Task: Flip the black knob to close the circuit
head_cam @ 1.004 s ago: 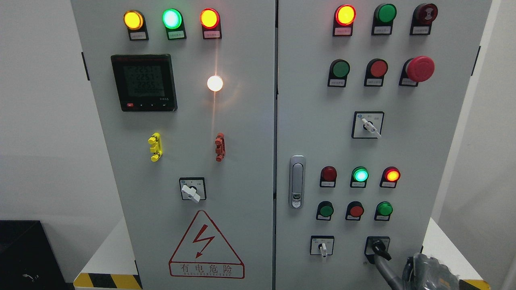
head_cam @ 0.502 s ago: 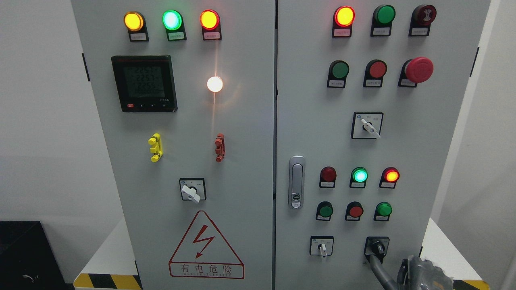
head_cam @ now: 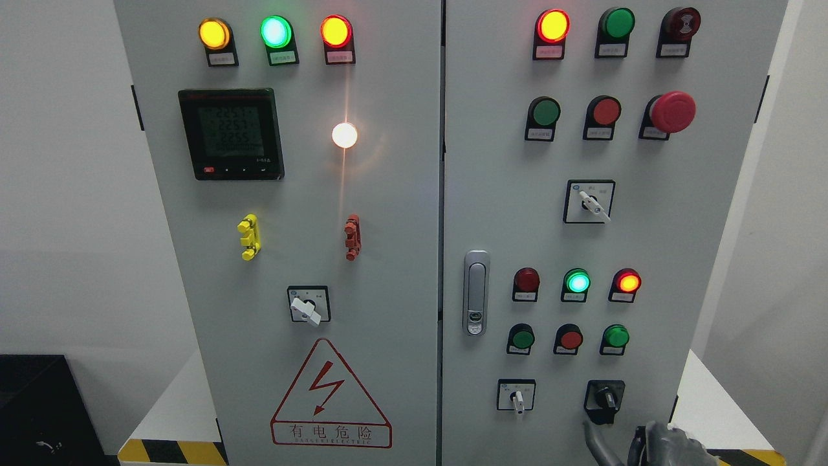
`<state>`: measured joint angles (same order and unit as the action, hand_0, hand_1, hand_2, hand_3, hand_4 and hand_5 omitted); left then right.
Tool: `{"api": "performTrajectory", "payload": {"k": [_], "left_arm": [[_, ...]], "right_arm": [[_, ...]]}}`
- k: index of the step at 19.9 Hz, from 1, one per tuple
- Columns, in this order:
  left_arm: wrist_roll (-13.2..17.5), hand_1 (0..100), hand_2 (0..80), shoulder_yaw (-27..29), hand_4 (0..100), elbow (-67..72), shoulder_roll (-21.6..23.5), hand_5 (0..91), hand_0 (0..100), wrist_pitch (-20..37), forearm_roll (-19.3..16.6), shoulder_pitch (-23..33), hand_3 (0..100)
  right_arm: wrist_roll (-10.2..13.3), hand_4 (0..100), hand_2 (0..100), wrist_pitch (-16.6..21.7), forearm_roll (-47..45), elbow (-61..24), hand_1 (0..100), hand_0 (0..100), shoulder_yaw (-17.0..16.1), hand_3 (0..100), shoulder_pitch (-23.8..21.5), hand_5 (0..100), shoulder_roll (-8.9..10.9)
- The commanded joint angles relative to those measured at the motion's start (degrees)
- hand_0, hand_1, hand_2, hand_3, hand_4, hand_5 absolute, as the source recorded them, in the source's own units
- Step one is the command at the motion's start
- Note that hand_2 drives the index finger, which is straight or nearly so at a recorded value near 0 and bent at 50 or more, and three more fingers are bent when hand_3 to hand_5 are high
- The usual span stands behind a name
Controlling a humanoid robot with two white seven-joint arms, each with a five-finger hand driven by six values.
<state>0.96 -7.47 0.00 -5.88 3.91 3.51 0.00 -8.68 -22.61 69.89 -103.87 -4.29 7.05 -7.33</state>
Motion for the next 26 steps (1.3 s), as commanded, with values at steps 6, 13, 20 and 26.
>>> {"api": "performTrajectory", "payload": {"k": [6,13,20,26], "left_arm": [[0.0,56,0.0,0.0,0,-1.3,0.0,0.0,12,0.0,0.0,1.2,0],[0.0,56,0.0,0.0,0,-1.3,0.0,0.0,12,0.0,0.0,1.2,0],[0.0,56,0.0,0.0,0,-1.3,0.0,0.0,12,0.0,0.0,1.2,0],[0.0,56,0.0,0.0,0,-1.3,0.0,0.0,12,0.0,0.0,1.2,0]], "right_arm": [[3.8,83,71,0.0,-22.3,-14.8,5,0,3.4,95,-10.6,78,-0.05],[11.4,77,58,7.9,-42.8,-16.0,8,0,2.6,86,-17.5,67,0.21],[13.9,45,32,21.1,-63.8,-16.0,8,0,2.6,49,-24.2,36,0.83],[9.8,16,7,22.9,-74.9,-15.2,1,0,1.5,21,-25.1,6,0.83]]}}
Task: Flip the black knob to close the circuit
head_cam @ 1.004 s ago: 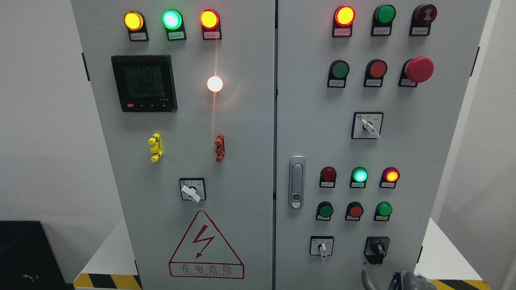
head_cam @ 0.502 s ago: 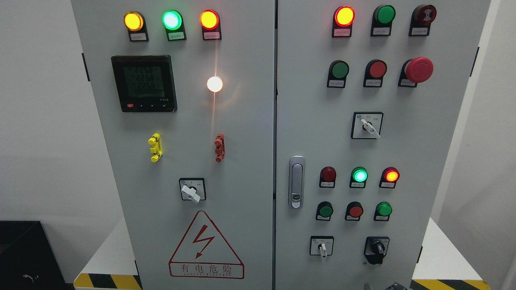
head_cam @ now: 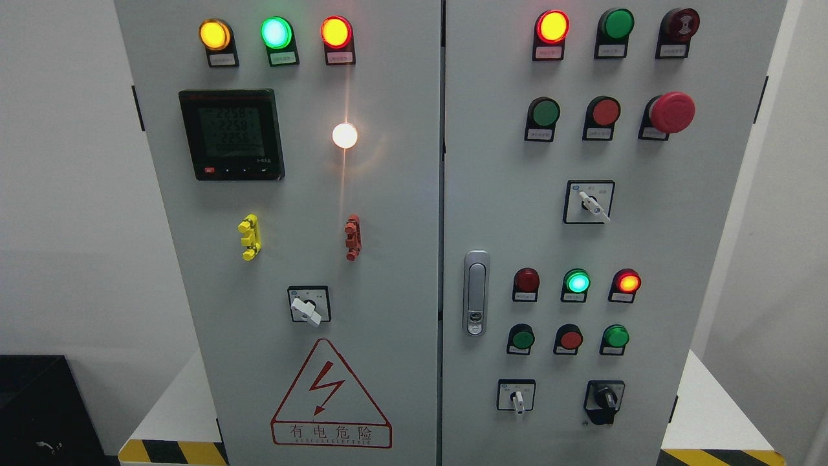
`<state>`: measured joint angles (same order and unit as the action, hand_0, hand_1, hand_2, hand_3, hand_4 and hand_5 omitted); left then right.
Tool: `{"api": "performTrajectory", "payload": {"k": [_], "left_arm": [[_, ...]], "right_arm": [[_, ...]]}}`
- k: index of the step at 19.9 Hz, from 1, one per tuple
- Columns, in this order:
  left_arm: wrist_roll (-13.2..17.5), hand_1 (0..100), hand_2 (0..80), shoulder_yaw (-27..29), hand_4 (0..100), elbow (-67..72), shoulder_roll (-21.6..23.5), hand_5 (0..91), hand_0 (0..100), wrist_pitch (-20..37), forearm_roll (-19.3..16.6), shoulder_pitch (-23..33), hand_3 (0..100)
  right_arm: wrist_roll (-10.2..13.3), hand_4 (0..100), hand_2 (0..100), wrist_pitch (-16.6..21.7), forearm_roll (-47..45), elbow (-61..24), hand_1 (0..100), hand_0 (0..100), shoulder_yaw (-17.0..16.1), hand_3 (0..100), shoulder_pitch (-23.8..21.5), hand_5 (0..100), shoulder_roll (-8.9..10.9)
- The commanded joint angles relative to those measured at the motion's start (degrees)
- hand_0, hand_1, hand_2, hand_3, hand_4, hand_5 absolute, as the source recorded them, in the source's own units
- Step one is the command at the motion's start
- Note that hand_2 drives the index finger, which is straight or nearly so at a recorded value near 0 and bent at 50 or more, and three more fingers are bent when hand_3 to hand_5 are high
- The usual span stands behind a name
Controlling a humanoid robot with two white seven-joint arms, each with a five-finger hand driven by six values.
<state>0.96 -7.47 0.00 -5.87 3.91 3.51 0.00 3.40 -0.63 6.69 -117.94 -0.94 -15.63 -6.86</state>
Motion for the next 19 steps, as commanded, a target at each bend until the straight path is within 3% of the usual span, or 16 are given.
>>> {"api": "performTrajectory", "payload": {"k": [1,7,19], "left_arm": [[0.0,56,0.0,0.0,0,-1.3,0.0,0.0,12,0.0,0.0,1.2,0],[0.0,56,0.0,0.0,0,-1.3,0.0,0.0,12,0.0,0.0,1.2,0],[0.0,56,0.0,0.0,0,-1.3,0.0,0.0,12,0.0,0.0,1.2,0]], "right_arm": [[-2.6,10,3,1.2,-12.6,-1.0,0,0,-2.2,16,-2.7,1,0.36],[-3.3,0,0,3.4,-14.2,0.3,0,0,-3.5,4,-3.1,0,0.45],[-3.5,0,0,3.4,-14.9,0.3,0,0,-3.4,0,-3.1,0,0.36]]}}
